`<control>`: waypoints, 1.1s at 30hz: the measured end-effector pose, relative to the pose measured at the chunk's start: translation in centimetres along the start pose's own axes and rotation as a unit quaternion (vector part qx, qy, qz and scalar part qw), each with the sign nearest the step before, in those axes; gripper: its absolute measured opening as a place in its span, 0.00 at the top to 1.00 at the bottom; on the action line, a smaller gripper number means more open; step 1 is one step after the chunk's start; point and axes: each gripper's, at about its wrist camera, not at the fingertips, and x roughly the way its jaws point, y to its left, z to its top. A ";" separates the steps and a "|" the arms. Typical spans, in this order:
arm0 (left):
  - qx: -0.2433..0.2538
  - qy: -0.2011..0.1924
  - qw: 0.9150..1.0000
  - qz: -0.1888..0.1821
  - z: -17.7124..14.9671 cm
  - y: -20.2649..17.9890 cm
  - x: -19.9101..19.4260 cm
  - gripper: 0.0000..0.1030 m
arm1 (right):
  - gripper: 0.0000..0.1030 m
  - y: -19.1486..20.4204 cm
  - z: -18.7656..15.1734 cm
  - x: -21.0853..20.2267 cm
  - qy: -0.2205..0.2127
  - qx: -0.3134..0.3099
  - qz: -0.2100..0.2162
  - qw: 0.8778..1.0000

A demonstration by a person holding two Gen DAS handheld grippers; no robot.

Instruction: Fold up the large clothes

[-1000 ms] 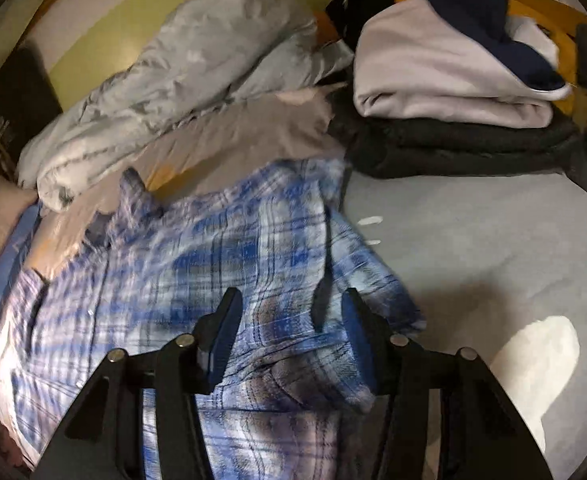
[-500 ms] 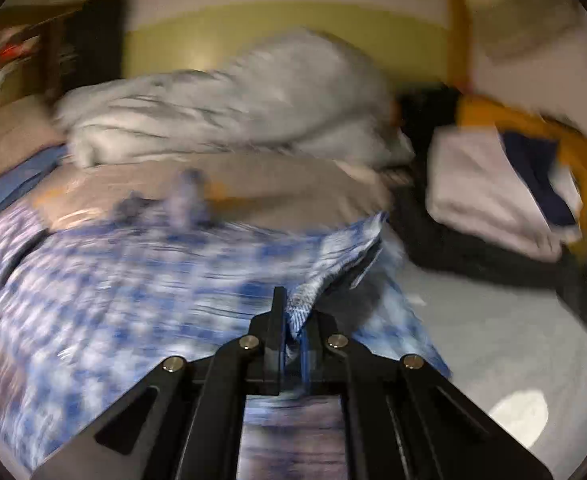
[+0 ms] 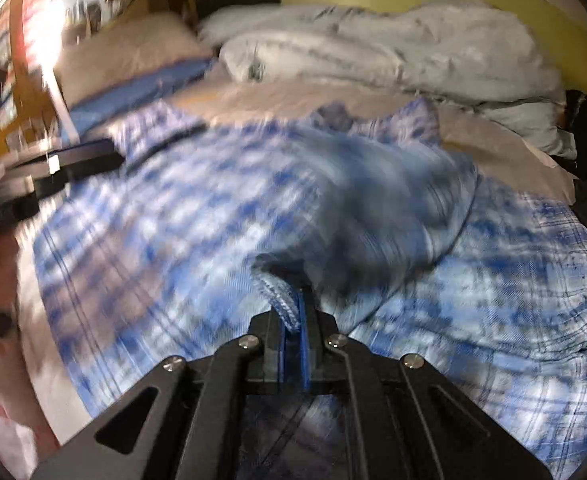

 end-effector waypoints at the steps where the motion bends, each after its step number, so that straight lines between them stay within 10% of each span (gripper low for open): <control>1: -0.001 0.002 1.000 -0.003 0.0 0.0 0.0 0.51 | 0.88 0.0 0.0 -0.3 -0.001 0.003 0.002 1.000; 10: -0.026 0.041 0.995 -0.092 -0.7 -0.7 1.2 0.45 | 0.56 -4.9 1.3 -6.7 -0.070 0.103 -0.058 0.990; 15: -0.052 0.089 0.977 -0.184 -1.0 -3.1 2.8 0.39 | 0.48 -8.7 1.9 -9.4 -0.096 0.167 -0.116 0.974; 23: -0.188 0.183 0.943 -0.203 -0.6 -5.0 10.7 0.33 | 0.48 -11.1 1.3 -10.1 -0.085 0.205 -0.159 0.962; 25: -0.173 0.181 0.951 -0.184 -0.1 -5.6 11.9 0.52 | 0.48 -11.3 1.2 -10.9 -0.088 0.201 -0.165 0.961; 27: -0.133 0.180 0.960 -0.167 0.5 -6.2 12.4 0.95 | 0.46 -11.5 1.3 -11.4 -0.095 0.199 -0.175 0.960; 33: -0.067 0.119 0.990 -0.030 4.7 -3.8 10.7 0.96 | 0.43 -13.9 0.9 -12.8 -0.101 0.238 -0.185 0.948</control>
